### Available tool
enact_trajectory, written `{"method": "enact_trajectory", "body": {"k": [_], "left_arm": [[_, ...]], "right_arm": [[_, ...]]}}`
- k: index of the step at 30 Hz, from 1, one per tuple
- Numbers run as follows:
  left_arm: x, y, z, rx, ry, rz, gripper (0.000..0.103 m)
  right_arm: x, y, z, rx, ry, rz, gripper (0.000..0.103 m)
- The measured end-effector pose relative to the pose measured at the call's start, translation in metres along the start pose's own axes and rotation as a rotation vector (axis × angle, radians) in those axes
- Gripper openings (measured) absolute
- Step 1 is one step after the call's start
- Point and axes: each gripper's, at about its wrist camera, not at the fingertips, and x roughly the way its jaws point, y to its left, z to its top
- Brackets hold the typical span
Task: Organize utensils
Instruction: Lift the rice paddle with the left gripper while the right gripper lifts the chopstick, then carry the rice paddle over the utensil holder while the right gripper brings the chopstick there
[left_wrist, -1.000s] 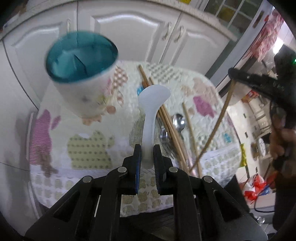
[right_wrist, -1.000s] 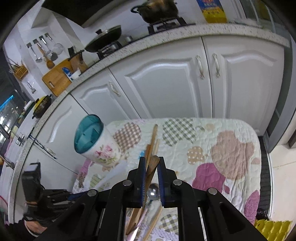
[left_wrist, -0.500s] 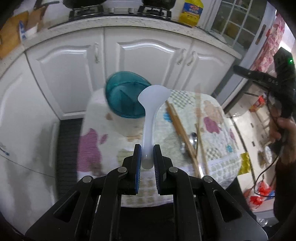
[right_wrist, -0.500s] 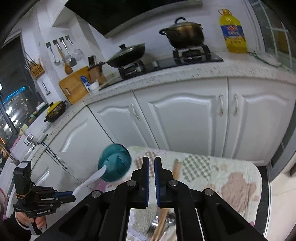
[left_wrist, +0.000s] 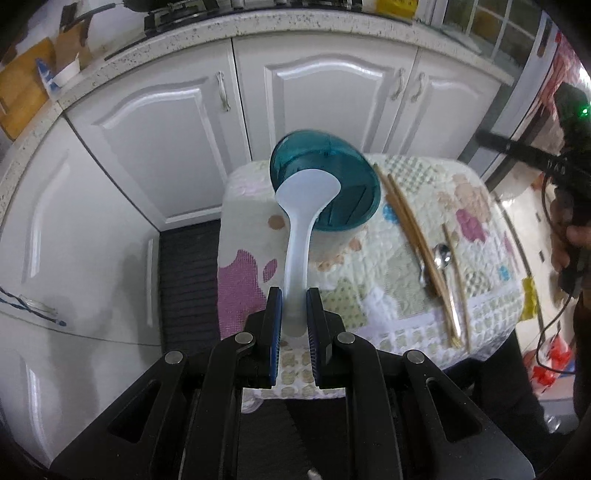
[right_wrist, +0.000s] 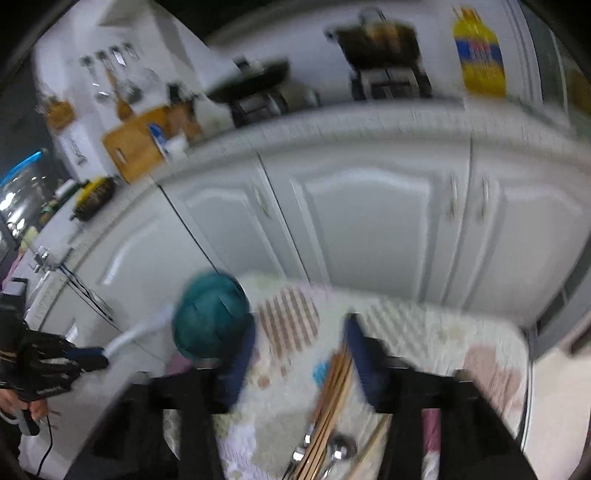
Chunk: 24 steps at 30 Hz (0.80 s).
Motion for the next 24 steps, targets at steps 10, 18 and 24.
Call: {"method": "enact_trajectory", "body": {"k": [10,18,24], "left_arm": [[0.014,-0.021,0.034,0.209,0.128,0.164,0.012],[0.039,-0.033,0.056,0.307,0.215,0.214,0.012],[0.048,-0.038,0.069,0.373,0.264,0.24,0.012]], "right_arm": [[0.05,-0.039,-0.022,0.104,0.105,-0.036,0.046],[0.146,-0.07,-0.033,0.164,0.275,-0.11,0.034],[0.193,-0.081,-0.035,0.171,0.337,-0.158,0.024]]}}
